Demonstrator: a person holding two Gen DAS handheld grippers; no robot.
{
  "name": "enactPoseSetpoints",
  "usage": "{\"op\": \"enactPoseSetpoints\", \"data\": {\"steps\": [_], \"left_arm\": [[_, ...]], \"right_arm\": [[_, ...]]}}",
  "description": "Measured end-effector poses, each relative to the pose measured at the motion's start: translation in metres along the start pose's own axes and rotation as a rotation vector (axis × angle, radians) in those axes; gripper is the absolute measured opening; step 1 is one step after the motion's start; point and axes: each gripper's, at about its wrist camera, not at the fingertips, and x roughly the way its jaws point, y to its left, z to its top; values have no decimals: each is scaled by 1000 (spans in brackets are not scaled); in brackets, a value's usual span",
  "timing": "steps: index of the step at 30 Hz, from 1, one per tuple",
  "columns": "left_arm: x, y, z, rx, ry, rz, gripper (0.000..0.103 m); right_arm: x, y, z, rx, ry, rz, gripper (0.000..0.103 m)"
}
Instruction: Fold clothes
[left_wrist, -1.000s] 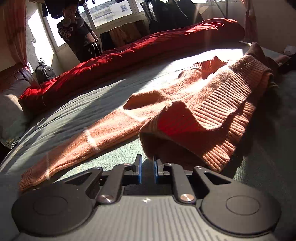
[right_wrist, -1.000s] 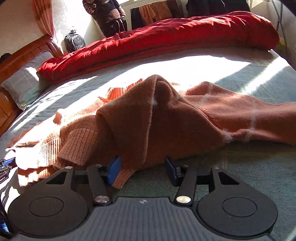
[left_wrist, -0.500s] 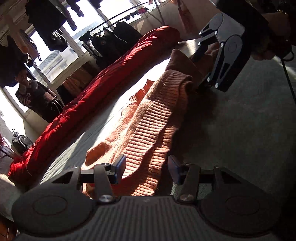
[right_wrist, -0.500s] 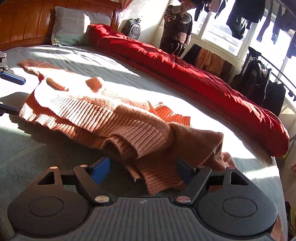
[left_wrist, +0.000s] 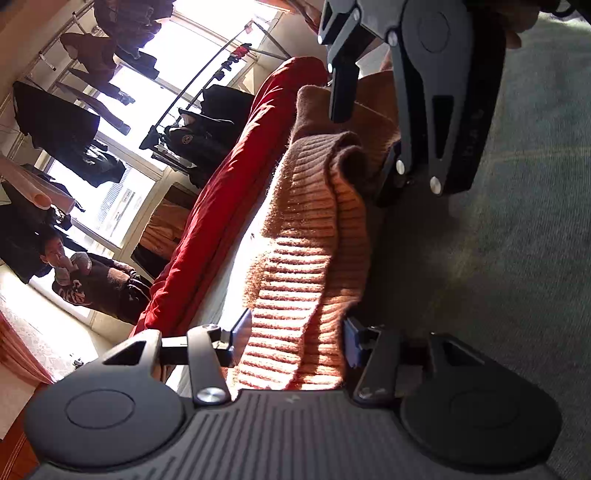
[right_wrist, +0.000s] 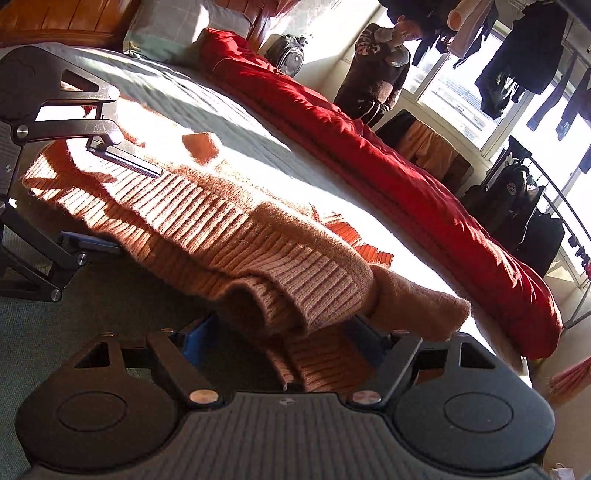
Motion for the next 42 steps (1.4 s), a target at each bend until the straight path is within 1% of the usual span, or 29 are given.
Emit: {"op": "enactPoseSetpoints", "data": {"steps": [2, 4, 6, 7, 8, 12, 15, 17, 19, 22, 25, 28, 29, 30, 31, 32, 33, 34, 35, 36, 38, 42], "left_arm": [[-1, 5, 1, -13, -11, 10, 53], [-4, 11, 0, -35, -18, 32, 53], [-6, 18, -1, -52, -25, 56, 53], [-6, 21, -1, -63, -27, 67, 53], [-6, 25, -1, -79, -28, 74, 53], [-8, 42, 2, -133, -39, 91, 53], [-8, 52, 1, -176, -36, 95, 53], [-9, 56, 0, -197, -36, 90, 53], [-10, 57, -2, -202, -36, 91, 53], [-10, 54, -6, -194, -35, 95, 53], [-8, 49, -7, -165, -28, 88, 53], [-5, 39, -5, -116, -18, 85, 53], [-4, 35, -3, -92, -13, 87, 53], [-3, 30, 0, -67, -11, 87, 53], [-1, 25, 2, -46, -8, 85, 53], [1, 24, 4, -47, 1, 73, 51], [3, 23, 5, -47, 10, 62, 41], [5, 21, 7, -48, 18, 50, 34], [7, 20, 8, -51, 27, 38, 17], [6, 21, 8, -61, 34, 27, 5], [2, 23, 8, -76, 31, 14, 5], [-15, 29, 10, -88, 14, -8, 5]], "right_arm": [[-3, 0, -1, -2, -19, 10, 82], [-7, 2, -2, -12, -41, 12, 85], [-10, 5, -3, -33, -70, 8, 89], [-12, 8, -3, -46, -82, 2, 92], [-13, 11, -3, -63, -90, -9, 94], [-10, 24, 3, -120, -89, -60, 94], [-3, 30, 9, -139, -105, -111, 94], [3, 33, 13, -147, -118, -161, 94], [11, 33, 15, -146, -113, -218, 94], [16, 28, 12, -147, -89, -334, 94], [7, 15, 2, -108, -61, -370, 93], [-1, 0, -5, -33, -40, -368, 92], [-1, -4, -5, 0, -34, -353, 88], [-1, -7, -5, 33, -27, -331, 79], [1, -8, -3, 67, -18, -301, 74], [5, -8, 0, 90, -9, -269, 60], [10, -6, 2, 101, 1, -236, 42], [13, -4, 4, 109, 9, -214, 32], [15, -2, 4, 114, 15, -200, 20], [17, 0, 4, 119, 22, -186, 18], [12, 0, 4, 111, 17, -177, 11], [-16, -8, 5, 78, 8, -156, 9]]}}
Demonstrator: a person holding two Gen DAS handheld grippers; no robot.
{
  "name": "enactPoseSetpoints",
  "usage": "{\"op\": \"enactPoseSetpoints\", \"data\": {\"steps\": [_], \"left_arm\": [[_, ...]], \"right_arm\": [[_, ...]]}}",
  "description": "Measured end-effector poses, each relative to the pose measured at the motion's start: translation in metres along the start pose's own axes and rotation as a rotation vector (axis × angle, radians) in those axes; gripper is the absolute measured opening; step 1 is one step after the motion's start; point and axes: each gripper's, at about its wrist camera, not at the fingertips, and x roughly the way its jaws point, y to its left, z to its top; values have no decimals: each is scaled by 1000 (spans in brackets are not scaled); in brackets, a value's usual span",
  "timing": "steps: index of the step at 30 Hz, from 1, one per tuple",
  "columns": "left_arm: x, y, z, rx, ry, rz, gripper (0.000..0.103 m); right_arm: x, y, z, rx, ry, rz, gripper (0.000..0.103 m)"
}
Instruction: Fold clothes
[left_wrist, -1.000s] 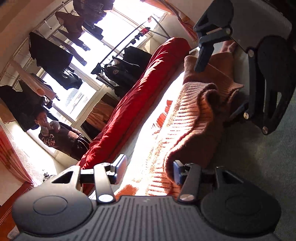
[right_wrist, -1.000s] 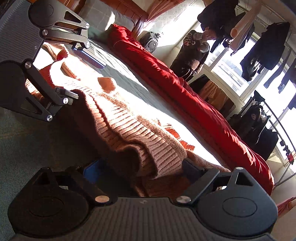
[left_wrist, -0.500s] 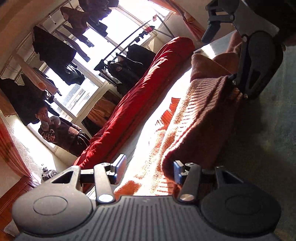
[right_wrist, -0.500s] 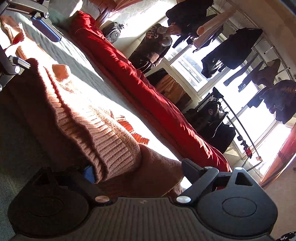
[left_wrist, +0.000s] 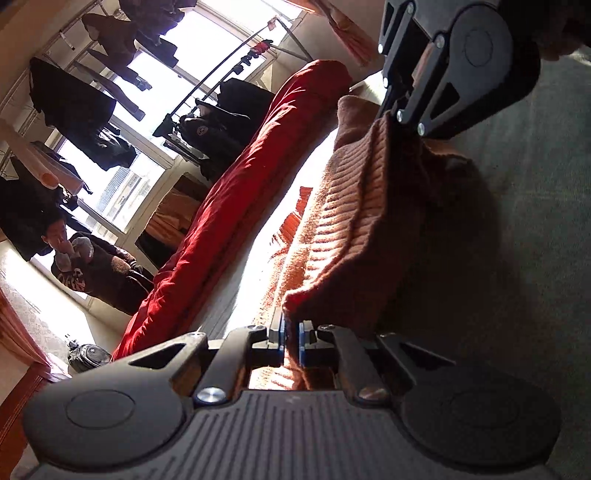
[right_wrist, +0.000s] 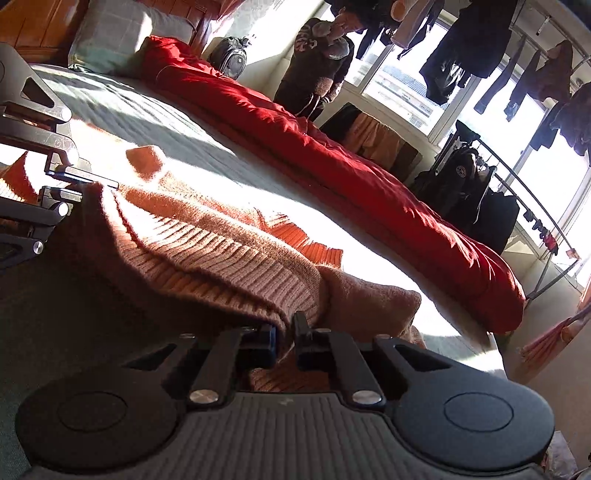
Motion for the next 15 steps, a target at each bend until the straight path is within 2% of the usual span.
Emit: {"op": "enactPoseSetpoints", "data": {"steps": [6, 15], "left_arm": [[-37, 12, 6, -7, -25, -47, 5], [-95, 28, 11, -36, -64, -111, 4]], "right_arm": [[-44, -18, 8, -75, 22, 108, 7], [-111, -31, 16, -114, 67, 267, 7]]}}
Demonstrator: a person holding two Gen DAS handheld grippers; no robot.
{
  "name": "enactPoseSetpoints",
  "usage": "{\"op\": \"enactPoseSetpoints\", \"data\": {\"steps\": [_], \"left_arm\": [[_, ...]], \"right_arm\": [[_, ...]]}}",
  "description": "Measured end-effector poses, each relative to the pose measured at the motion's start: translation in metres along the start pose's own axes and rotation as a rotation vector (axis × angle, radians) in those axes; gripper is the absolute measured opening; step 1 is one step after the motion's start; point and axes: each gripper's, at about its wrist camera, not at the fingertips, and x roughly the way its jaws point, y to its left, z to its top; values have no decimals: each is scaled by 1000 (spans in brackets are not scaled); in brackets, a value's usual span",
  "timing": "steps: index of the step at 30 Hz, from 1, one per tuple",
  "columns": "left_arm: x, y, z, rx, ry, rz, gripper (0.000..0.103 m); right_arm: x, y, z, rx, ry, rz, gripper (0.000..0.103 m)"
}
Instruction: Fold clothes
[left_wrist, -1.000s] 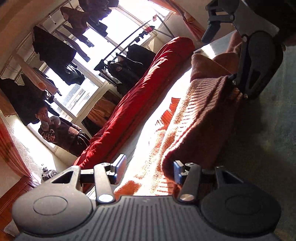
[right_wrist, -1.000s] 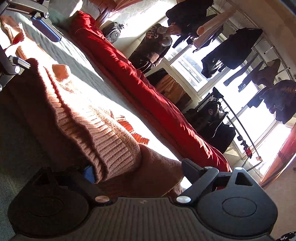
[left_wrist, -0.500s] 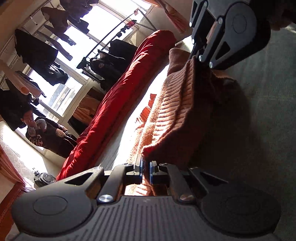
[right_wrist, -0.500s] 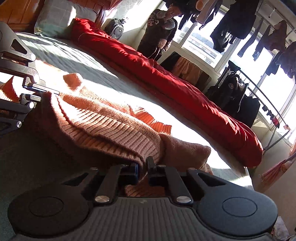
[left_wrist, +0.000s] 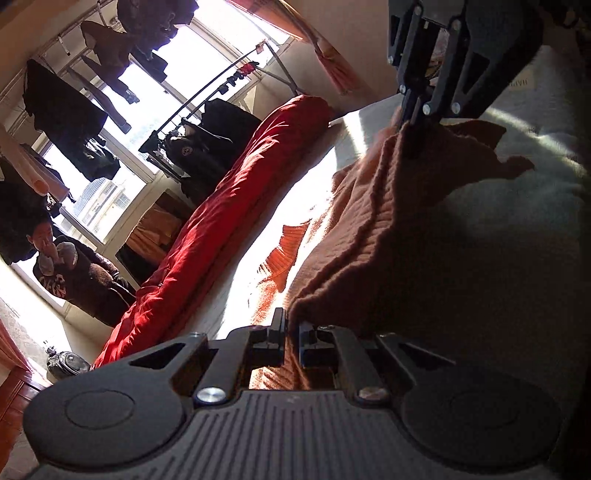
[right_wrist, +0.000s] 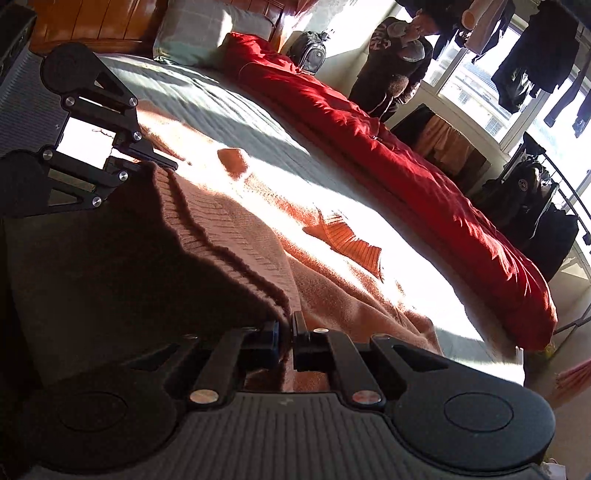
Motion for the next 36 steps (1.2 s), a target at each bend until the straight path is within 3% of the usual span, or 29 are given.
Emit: {"op": "enactPoseSetpoints", "data": {"steps": [9, 17, 19, 20, 24, 27, 28, 30, 33, 36], "left_arm": [[-53, -21, -4, 33, -8, -155, 5], [-64, -49, -15, 19, 59, -301, 5], [-67, -48, -14, -5, 60, -316, 7], [-67, -45, -14, -24, 61, -313, 14], [-67, -17, -17, -211, 96, -301, 15], [-66, 9, -29, -406, 133, -298, 16], [-67, 17, -35, -473, 144, -290, 20], [-67, 33, -46, -606, 168, -274, 48], [-65, 53, -70, -784, 219, -257, 53], [-55, 63, -95, -932, 260, -265, 58]], "right_arm": [[-45, 20, -11, 29, 89, 189, 7], [-15, 47, -51, 90, 281, 329, 7], [-9, 50, -61, 109, 323, 352, 8], [-7, 50, -65, 119, 339, 358, 8], [-17, 39, -73, 177, 330, 343, 21], [-30, 27, -77, 219, 293, 319, 24], [-33, 22, -79, 240, 280, 310, 27], [-39, 13, -83, 293, 254, 286, 47], [-42, -6, -93, 433, 214, 272, 63], [-40, -21, -102, 580, 177, 303, 70]]}}
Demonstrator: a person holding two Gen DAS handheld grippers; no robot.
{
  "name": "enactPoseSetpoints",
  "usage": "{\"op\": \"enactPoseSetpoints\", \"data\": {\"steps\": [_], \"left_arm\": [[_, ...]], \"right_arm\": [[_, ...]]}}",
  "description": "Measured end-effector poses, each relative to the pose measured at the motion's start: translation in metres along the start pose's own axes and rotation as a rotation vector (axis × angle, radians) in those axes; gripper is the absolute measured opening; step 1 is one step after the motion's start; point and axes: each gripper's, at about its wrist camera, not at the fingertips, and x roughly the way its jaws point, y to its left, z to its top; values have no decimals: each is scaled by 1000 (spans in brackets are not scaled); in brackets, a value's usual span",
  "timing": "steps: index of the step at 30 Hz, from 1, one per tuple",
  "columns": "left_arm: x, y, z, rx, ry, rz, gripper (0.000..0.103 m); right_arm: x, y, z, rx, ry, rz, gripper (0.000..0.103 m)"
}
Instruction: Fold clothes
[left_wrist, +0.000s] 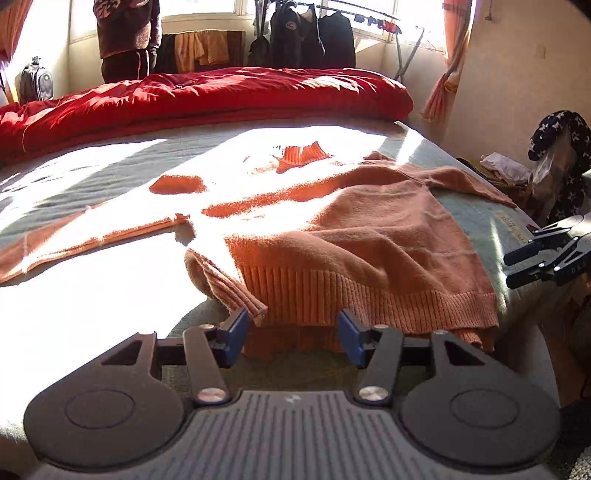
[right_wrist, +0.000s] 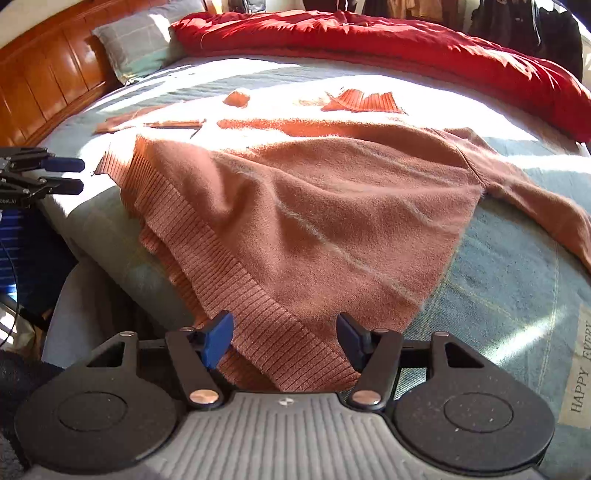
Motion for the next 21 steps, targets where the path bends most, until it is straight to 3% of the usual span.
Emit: {"op": "enactPoseSetpoints", "data": {"steps": [4, 7, 13, 17, 19, 20, 21], "left_arm": [[26, 34, -14, -187, 49, -53, 58], [46, 42, -26, -245, 69, -75, 58], [65, 44, -37, -191, 29, -47, 58], [74, 50, -35, -171, -10, -111, 59], [80, 51, -34, -173, -2, -153, 54], [83, 51, -34, -176, 2, -175, 44], [84, 50, -34, -189, 6, -200, 12]], "right_arm": [[6, 1, 1, 43, -38, 36, 73], [12, 10, 4, 29, -39, 56, 73], [14, 19, 6, -4, -39, 54, 74], [15, 14, 4, 17, -35, 41, 75], [17, 11, 3, 33, -39, 26, 75], [17, 10, 3, 39, -39, 21, 75], [18, 10, 3, 41, -38, 16, 75]]}}
